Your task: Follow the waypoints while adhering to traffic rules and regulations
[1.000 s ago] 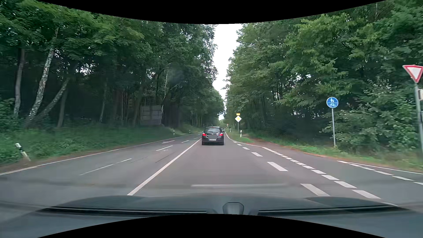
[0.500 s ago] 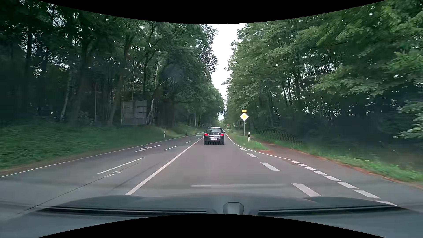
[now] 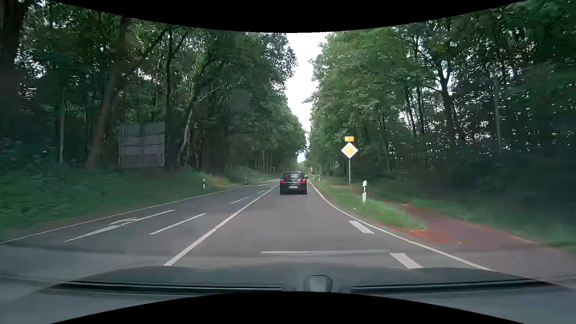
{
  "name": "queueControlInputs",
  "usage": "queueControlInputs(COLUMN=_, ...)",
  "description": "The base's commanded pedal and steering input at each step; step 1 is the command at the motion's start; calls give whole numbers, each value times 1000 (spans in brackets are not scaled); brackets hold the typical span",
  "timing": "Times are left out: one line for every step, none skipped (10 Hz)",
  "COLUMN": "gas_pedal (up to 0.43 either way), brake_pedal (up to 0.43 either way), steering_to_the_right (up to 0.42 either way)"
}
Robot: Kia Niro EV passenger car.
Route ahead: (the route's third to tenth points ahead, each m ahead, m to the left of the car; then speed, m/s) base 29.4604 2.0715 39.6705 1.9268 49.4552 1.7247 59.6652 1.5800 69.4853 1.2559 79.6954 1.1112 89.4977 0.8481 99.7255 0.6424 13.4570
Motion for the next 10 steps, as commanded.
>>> queueControlInputs(gas_pedal=358, brake_pedal=0, steering_to_the_right=-3)
queueControlInputs(gas_pedal=358, brake_pedal=0, steering_to_the_right=-3)
queueControlInputs(gas_pedal=358, brake_pedal=0, steering_to_the_right=-3)
queueControlInputs(gas_pedal=358, brake_pedal=0, steering_to_the_right=-3)
queueControlInputs(gas_pedal=358, brake_pedal=0, steering_to_the_right=-3)
queueControlInputs(gas_pedal=358, brake_pedal=0, steering_to_the_right=-3)
queueControlInputs(gas_pedal=358, brake_pedal=0, steering_to_the_right=-3)
queueControlInputs(gas_pedal=358, brake_pedal=0, steering_to_the_right=-3)
queueControlInputs(gas_pedal=358, brake_pedal=0, steering_to_the_right=-3)
queueControlInputs(gas_pedal=358, brake_pedal=0, steering_to_the_right=-3)
